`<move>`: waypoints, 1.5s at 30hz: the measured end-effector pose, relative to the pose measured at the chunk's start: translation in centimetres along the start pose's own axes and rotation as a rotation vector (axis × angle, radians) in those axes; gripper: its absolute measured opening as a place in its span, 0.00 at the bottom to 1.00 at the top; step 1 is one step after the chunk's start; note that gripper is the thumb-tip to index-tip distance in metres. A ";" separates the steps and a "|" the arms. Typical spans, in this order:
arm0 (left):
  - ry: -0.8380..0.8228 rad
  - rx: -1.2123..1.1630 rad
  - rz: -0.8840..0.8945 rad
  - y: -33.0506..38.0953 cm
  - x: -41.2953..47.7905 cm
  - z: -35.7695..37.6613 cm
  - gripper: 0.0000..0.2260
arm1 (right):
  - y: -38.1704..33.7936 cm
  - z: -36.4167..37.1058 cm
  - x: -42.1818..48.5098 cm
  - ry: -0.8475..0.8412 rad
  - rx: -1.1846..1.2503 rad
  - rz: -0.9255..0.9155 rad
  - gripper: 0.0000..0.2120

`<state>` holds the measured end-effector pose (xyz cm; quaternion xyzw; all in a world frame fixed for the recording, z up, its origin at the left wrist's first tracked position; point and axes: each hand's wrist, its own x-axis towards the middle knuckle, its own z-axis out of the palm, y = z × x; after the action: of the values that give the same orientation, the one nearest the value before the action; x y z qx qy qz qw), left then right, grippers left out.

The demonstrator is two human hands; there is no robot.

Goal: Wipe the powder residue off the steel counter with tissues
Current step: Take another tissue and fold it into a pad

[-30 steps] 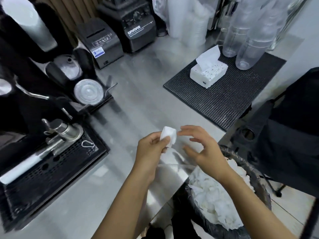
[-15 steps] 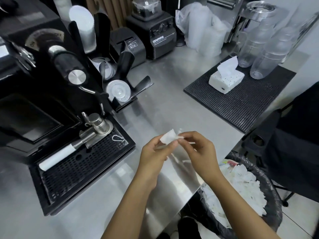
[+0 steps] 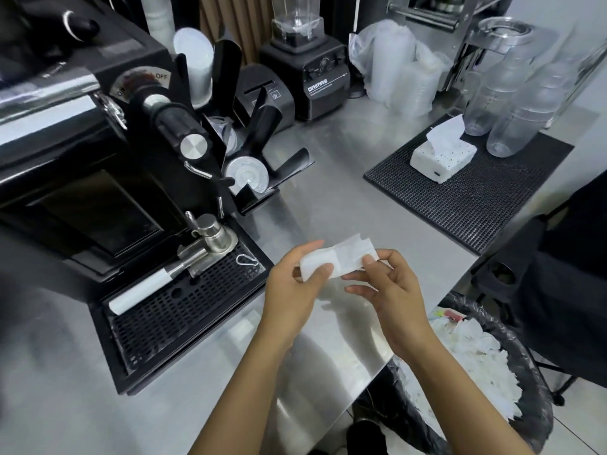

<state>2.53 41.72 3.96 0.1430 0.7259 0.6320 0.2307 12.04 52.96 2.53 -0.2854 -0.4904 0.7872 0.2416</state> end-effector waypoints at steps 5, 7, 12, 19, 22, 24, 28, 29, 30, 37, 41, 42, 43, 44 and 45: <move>-0.003 0.264 0.136 0.6 0.1 -0.3 0.06 | -0.3 0.1 -0.6 -0.059 -0.044 -0.021 0.07; -0.020 0.385 0.159 0.8 0.2 -0.3 0.06 | -0.6 0.1 -0.6 -0.087 -0.044 -0.023 0.07; -0.054 0.335 0.013 2.0 0.3 -0.3 0.05 | -1.2 0.0 -0.3 -0.141 -0.037 -0.019 0.09; -0.108 -0.132 -0.230 3.3 -0.7 0.2 0.04 | -1.9 0.2 0.3 -0.231 0.299 0.285 0.15; -0.031 -0.143 -0.219 3.1 -0.8 0.9 0.05 | -2.1 0.1 0.3 -0.309 0.364 0.360 0.21; 0.025 -0.129 -0.210 2.9 -0.8 1.1 0.05 | -2.3 -0.2 0.4 -0.315 0.342 0.349 0.22; 0.125 -0.126 -0.201 2.9 -0.6 1.5 0.05 | -2.4 -1.3 1.1 -0.197 0.243 0.281 0.19; 0.149 -0.141 -0.205 2.9 -0.5 1.6 0.05 | -2.4 -1.6 1.3 -0.163 0.209 0.245 0.15; 0.162 -0.149 -0.208 3.0 -0.5 1.6 0.05 | -2.5 -1.9 1.5 -0.138 0.167 0.202 0.12; -0.090 -0.579 -0.391 3.6 -0.6 3.5 0.14 | -3.9 -3.0 1.8 -0.166 -0.216 -0.031 0.09; -0.217 -0.727 -0.470 3.4 -0.4 4.4 0.18 | -4.6 -3.5 2.1 -0.185 -0.291 -0.066 0.12; -0.229 -0.737 -0.480 3.2 -0.2 4.4 0.19 | -4.8 -3.8 2.3 -0.187 -0.297 -0.070 0.12; -0.253 -0.757 -0.484 3.0 0.0 4.3 0.21 | -5.0 -4.1 2.5 -0.187 -0.302 -0.074 0.13; -0.285 -0.792 -0.481 3.0 0.2 4.2 0.23 | -5.2 -4.4 2.8 -0.183 -0.309 -0.080 0.13; -0.302 -0.823 -0.474 3.0 0.4 4.0 0.24 | -5.3 -4.8 3.1 -0.175 -0.317 -0.084 0.13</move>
<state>4.05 45.78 6.44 -0.0390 0.3873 0.7684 0.5080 13.62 60.20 5.02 -0.2296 -0.6389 0.7111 0.1826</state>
